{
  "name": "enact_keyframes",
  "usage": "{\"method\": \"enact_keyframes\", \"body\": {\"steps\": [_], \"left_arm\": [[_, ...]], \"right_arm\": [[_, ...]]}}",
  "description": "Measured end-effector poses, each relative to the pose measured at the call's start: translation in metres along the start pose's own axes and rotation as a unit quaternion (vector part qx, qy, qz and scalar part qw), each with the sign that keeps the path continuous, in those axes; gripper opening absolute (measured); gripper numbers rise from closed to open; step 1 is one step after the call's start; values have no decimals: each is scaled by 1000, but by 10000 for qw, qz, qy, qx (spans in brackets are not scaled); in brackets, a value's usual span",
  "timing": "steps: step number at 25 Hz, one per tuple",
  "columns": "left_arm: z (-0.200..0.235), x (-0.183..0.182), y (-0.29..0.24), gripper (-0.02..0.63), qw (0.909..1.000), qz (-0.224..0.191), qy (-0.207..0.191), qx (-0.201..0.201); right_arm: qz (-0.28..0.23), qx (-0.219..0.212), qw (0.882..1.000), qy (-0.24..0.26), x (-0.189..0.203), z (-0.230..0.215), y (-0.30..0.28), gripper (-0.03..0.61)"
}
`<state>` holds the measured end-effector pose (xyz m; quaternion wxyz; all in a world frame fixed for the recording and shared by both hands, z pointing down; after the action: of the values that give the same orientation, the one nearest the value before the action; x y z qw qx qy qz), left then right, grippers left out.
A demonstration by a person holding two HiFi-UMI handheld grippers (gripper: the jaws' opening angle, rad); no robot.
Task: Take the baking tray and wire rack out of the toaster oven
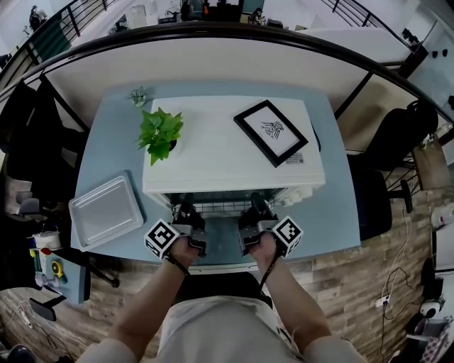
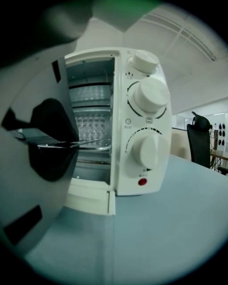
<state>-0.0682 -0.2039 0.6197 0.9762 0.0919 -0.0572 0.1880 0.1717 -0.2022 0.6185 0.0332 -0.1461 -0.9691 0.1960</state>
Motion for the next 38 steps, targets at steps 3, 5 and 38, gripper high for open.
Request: {"method": "enact_keyframes", "body": {"steps": [3, 5, 38], "left_arm": [[-5, 8, 18, 8, 9998, 148, -21, -113], [-12, 14, 31, 8, 9997, 220, 70, -104], [-82, 51, 141, 9, 9933, 905, 573, -425]], "right_arm": [[-60, 162, 9998, 105, 5, -7, 19, 17], [-113, 258, 9995, 127, 10, -11, 34, 17], [161, 605, 9980, -44, 54, -7, 190, 6]]}}
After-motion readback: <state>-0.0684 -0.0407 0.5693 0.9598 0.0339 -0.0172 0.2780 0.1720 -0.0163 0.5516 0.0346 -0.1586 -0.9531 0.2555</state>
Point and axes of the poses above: the fingertips, and each gripper's own axes: y backward along the fingers, z to its left, x out of its underside, the point moved 3 cm from there along y, backward along the fingers, and after that the axes turned 14 degrees about x, right-handed, at the moved point
